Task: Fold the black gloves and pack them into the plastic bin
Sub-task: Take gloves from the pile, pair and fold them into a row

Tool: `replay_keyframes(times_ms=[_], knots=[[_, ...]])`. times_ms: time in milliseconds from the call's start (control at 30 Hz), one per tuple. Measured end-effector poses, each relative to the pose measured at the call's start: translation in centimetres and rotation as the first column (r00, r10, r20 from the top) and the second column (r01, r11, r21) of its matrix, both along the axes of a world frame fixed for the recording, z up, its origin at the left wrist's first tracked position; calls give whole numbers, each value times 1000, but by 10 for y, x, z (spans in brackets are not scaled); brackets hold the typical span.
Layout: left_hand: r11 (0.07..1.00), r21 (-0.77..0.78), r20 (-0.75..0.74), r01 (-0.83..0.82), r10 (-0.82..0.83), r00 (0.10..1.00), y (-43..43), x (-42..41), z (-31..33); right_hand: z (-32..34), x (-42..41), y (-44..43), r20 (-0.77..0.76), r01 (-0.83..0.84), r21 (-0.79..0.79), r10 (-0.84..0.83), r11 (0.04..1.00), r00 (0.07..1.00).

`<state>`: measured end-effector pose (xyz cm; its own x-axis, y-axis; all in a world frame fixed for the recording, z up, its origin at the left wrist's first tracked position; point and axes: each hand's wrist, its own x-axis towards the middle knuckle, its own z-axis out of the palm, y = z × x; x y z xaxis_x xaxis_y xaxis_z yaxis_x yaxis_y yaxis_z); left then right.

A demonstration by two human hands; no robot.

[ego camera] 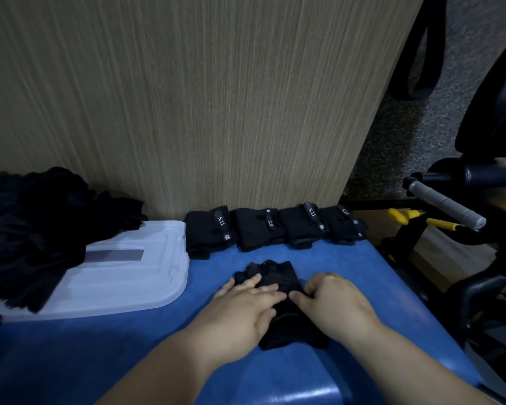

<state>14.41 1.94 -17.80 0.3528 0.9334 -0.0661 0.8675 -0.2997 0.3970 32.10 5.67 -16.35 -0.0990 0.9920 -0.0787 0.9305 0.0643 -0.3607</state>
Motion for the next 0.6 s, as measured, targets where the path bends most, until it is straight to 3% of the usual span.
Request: replay_keyframes(times_ms=[367, 500, 600], knots=[[995, 87, 0, -38, 38, 999, -1, 4, 1, -5, 1, 2, -315, -5, 43, 18, 999, 949], [1000, 22, -49, -12, 13, 999, -2, 2, -5, -5, 3, -3, -195, -72, 132, 97, 989, 976], [1000, -6, -96, -22, 21, 995, -4, 2, -6, -7, 1, -4, -36, -235, 176, 244, 956, 969]])
